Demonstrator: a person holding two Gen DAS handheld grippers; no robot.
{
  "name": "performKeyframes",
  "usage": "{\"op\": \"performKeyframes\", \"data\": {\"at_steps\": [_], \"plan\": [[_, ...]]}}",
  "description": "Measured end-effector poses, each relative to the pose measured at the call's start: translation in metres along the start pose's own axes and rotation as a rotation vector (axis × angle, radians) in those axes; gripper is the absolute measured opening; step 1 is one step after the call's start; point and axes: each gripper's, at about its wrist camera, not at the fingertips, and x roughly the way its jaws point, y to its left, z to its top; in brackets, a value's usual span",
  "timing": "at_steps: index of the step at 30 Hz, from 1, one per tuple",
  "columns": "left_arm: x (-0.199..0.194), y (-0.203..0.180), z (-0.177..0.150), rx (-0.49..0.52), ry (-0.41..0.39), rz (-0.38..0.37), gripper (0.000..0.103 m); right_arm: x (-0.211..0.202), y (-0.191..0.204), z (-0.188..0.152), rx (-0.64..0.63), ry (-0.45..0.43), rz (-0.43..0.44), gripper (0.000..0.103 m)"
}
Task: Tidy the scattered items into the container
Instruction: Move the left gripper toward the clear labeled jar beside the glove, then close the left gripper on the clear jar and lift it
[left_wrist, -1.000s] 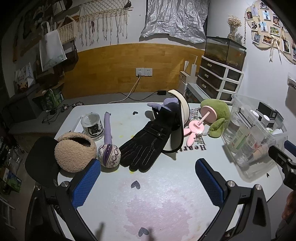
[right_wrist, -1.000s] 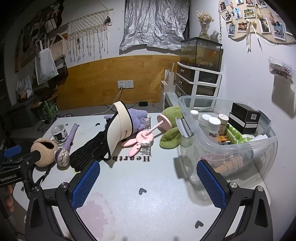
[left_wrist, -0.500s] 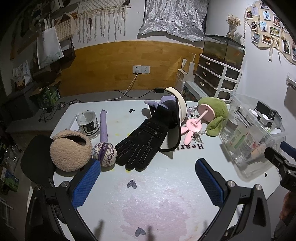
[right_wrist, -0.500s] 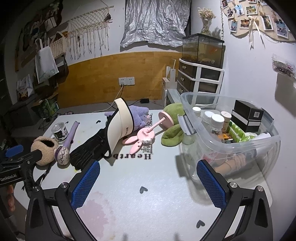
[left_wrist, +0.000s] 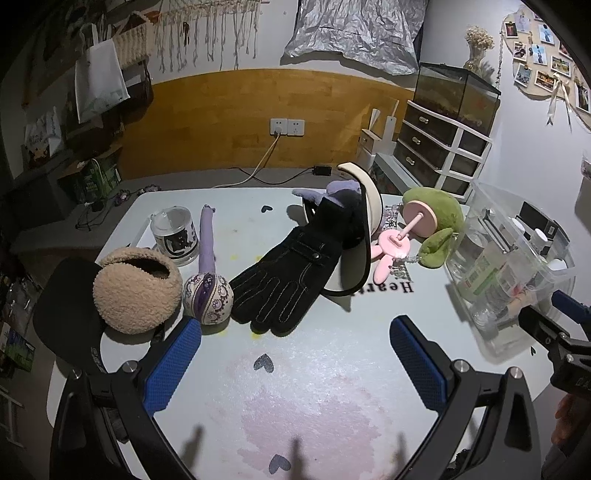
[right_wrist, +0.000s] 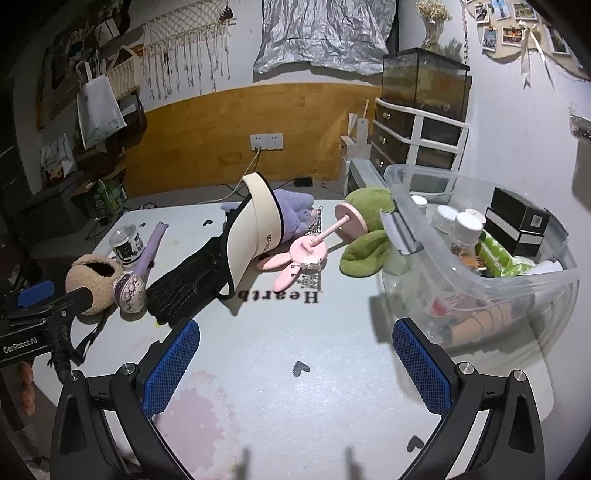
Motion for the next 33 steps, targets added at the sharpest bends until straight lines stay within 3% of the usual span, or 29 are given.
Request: {"op": "performKeyframes", "data": {"at_steps": [19,33], "plan": [[0.054,0.036,0.021,-0.052,0.06,0.047,0.101,0.057,0.004,0.019,0.027,0.11,0.029,0.103],[0.131,0.115,0.069,-0.107,0.076,0.195,0.101,0.11,0.003,0.028,0.075,0.234,0.032,0.103]]}}
